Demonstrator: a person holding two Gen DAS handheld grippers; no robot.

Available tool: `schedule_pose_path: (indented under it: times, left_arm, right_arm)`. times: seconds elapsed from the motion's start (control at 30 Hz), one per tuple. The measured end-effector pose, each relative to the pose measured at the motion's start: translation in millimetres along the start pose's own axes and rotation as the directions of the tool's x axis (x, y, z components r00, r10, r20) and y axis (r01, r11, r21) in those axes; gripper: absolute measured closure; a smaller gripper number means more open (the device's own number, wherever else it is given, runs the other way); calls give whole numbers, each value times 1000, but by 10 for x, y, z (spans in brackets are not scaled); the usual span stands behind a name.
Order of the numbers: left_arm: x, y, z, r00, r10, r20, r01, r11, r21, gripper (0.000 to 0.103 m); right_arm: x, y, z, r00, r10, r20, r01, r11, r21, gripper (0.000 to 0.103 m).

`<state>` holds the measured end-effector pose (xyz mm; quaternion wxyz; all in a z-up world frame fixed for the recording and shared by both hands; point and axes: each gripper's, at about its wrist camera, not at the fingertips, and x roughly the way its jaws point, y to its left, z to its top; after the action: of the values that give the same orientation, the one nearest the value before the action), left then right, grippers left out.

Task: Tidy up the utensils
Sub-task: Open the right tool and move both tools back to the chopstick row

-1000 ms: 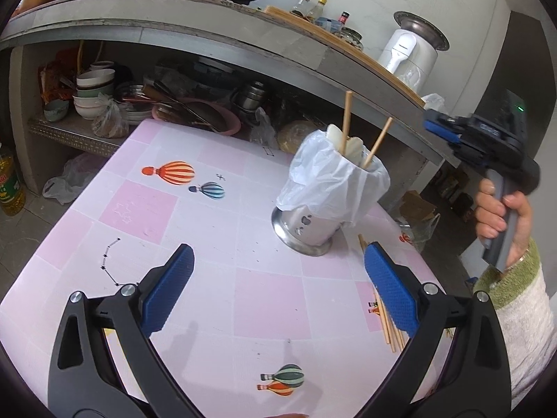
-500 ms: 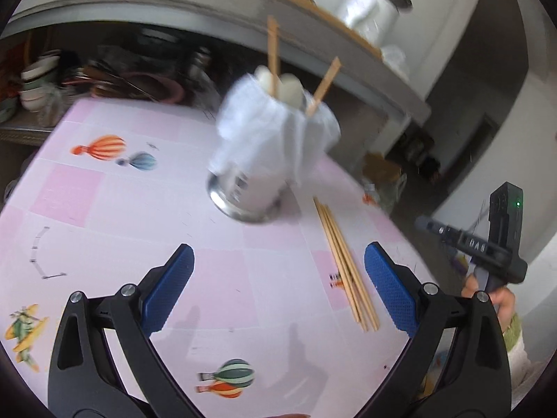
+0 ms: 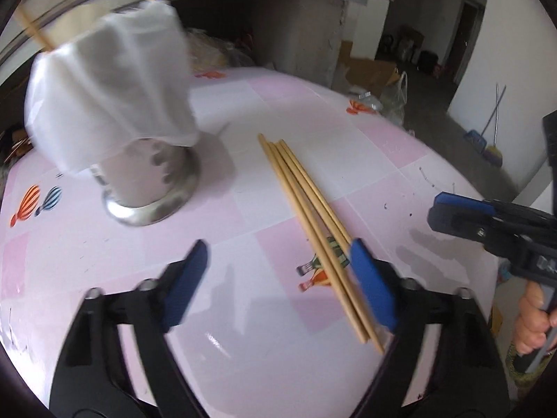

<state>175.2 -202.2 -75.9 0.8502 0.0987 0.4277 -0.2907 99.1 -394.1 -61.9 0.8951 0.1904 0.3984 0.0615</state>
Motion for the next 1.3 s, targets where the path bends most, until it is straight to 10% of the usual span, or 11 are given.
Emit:
schedule_pose_path:
  times: [0.47,1.3]
  left_arm:
    - [469,-158,129,995,-5,-96,6,1000,6,81]
    - [479,-180,157,993,-35,-114,32,999,-27,87]
  right_arm:
    - [106,-141,-38,999,33,-23,-32,999,36,74]
    - [102,-166,-56,998,53,-20,-52,997,53,74]
